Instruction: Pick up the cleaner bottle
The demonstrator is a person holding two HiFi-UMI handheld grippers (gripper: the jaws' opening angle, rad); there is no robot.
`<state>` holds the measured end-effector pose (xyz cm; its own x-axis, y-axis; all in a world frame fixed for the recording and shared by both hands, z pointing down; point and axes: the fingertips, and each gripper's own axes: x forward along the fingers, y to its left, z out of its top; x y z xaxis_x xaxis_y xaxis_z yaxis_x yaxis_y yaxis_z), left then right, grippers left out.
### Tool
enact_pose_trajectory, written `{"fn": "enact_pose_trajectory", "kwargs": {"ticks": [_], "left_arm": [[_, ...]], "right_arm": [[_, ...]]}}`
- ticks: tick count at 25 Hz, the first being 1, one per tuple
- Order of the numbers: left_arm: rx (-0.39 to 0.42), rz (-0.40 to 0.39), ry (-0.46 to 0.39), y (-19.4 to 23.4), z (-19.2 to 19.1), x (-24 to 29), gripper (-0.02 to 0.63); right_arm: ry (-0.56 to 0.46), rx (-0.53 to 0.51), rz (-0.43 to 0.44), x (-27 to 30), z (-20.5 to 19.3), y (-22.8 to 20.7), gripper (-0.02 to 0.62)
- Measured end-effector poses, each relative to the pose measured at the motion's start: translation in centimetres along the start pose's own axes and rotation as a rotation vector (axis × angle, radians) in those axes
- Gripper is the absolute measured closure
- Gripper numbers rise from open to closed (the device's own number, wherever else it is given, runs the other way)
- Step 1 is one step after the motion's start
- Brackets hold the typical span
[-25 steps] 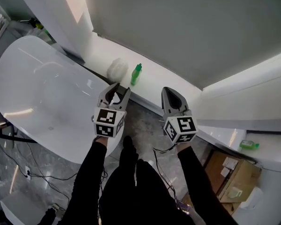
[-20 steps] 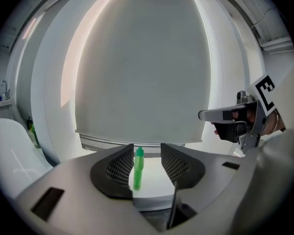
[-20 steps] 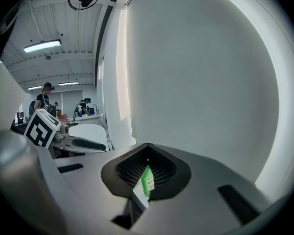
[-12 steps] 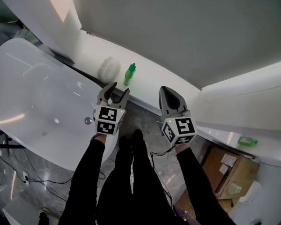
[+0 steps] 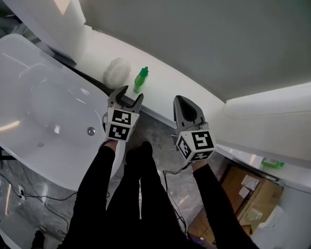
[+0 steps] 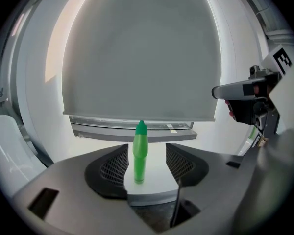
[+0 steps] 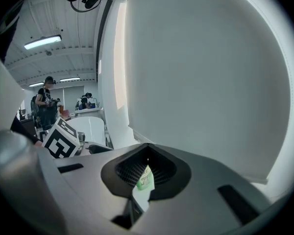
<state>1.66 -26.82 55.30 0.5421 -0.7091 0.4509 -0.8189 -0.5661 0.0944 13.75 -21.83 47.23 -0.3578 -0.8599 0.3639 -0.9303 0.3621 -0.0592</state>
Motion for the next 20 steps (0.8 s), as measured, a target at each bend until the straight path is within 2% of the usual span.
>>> {"fn": "enact_pose_trajectory", "kwargs": {"ticks": [20], "left_arm": [[-0.017,0.023,0.082,2.2,-5.8,9.2,0.357]], "right_arm": [[0.013,-0.023,0.044,7.0,-3.8,-3.3,0.595]]}}
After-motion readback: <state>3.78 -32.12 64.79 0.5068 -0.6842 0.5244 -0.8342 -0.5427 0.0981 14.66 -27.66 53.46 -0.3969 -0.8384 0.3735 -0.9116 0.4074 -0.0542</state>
